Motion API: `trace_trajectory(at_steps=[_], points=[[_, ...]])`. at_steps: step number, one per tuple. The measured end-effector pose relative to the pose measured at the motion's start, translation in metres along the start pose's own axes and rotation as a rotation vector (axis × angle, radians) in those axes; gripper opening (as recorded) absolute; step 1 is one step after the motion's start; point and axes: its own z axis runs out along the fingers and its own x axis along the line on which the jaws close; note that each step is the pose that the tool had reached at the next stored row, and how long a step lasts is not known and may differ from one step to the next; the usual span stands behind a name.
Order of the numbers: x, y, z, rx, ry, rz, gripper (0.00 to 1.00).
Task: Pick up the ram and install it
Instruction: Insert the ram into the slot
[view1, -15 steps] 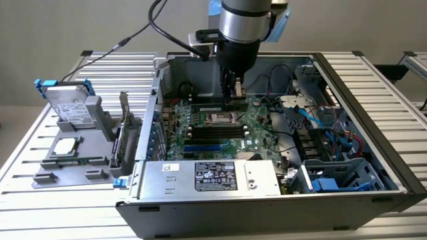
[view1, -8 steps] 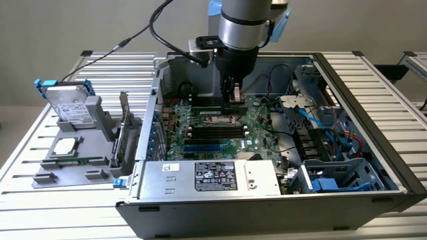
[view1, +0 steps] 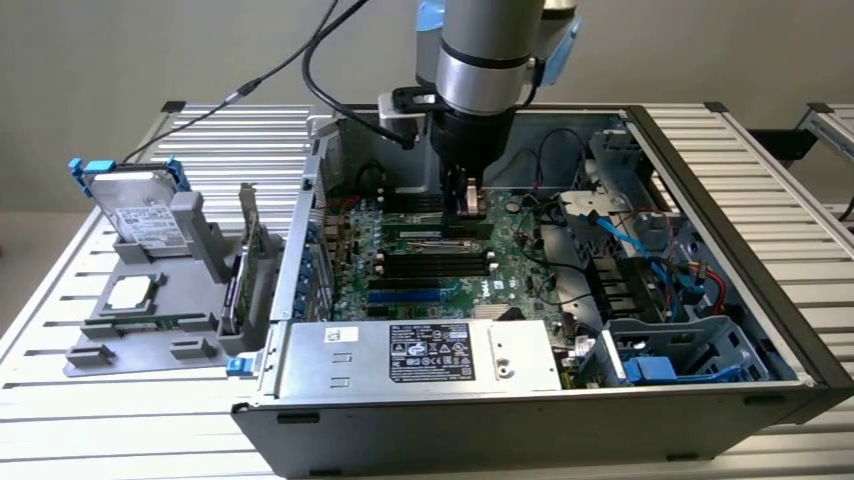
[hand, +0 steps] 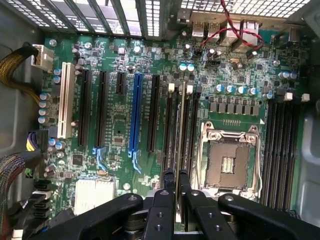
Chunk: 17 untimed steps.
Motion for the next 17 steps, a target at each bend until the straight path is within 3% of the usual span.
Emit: trace_trajectory(at_steps=[7, 17], points=[[0.000, -0.0007, 0.0122, -0.0006, 0.0096, 0.001, 0.14], [0.000, -0.0017, 0.0300, -0.0011, 0.0171, 0.001, 0.14]])
